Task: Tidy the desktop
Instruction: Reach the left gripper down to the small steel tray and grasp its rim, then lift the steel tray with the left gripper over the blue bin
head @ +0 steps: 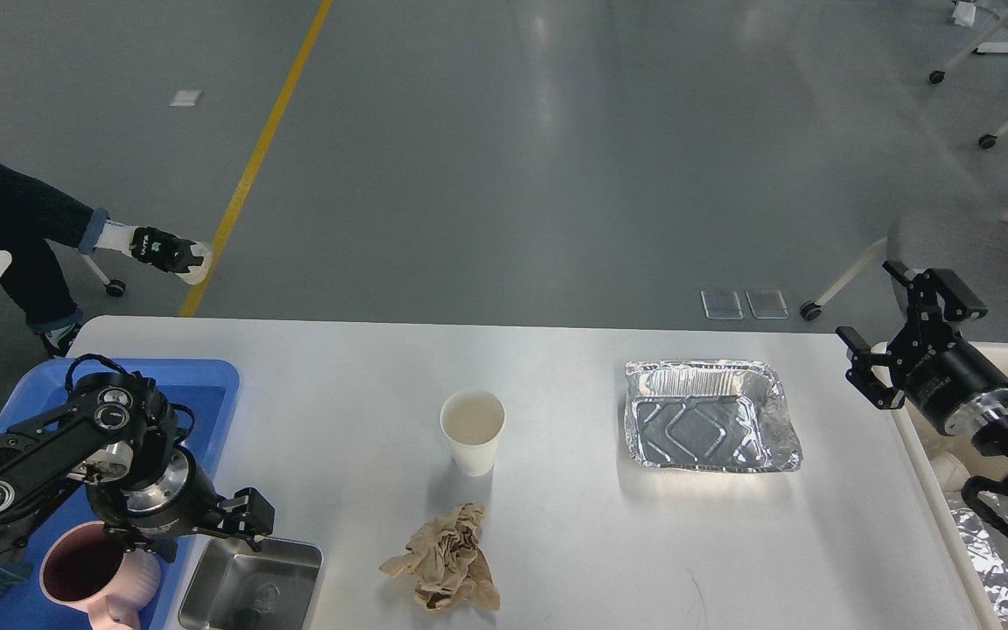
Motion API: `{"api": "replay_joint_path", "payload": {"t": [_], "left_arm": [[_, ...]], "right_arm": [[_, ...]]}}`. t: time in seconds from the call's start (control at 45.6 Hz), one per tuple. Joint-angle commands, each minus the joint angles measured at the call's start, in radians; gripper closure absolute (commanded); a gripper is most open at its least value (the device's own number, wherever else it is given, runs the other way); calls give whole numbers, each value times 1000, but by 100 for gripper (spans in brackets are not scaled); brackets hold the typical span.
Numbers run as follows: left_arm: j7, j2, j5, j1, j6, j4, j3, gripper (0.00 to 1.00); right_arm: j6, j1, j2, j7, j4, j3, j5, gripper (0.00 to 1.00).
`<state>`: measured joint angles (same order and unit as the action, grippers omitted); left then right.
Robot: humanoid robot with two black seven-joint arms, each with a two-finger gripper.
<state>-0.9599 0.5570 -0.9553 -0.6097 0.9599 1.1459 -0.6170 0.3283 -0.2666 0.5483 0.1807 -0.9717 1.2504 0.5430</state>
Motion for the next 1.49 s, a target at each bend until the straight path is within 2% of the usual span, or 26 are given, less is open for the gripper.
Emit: {"api": "replay_joint_path", "payload": {"t": [0.0,0.351,0.395,0.461,0.571,0.702,0.878,1.141,1.251,1.47], "left_arm": [[0,0,-2,2,0,0,3,1],[0,-2,-3,1,0,14,49,2],[0,-3,-3,-1,0,15,46,11],[0,-5,-3,-4,0,15,46,35],[0,-5,-2,-7,0,15,45,39],[0,-5,1,-5,0,15,46,66],[0,-5,1,-1,0,15,45,87],[0,-9,3,-4,0,24,45,94],[0,-8,-2,-4,0,29,46,100],[0,-2,-3,-5,0,37,36,100]], "right_arm": [[0,10,4,-1,-9,7,-2,0],[-2,33,5,0,-21,26,-2,0],[-2,36,9,-1,-21,26,-2,0],[-2,38,10,0,-24,27,-2,0],[-2,38,10,0,-27,29,-2,0],[-2,38,10,-1,-27,29,-2,0],[-2,43,10,-1,-27,29,-2,0],[-2,46,10,-1,-27,34,-2,0],[-2,46,10,-1,-27,34,-2,0],[-2,56,10,0,-27,34,-2,0]]}}
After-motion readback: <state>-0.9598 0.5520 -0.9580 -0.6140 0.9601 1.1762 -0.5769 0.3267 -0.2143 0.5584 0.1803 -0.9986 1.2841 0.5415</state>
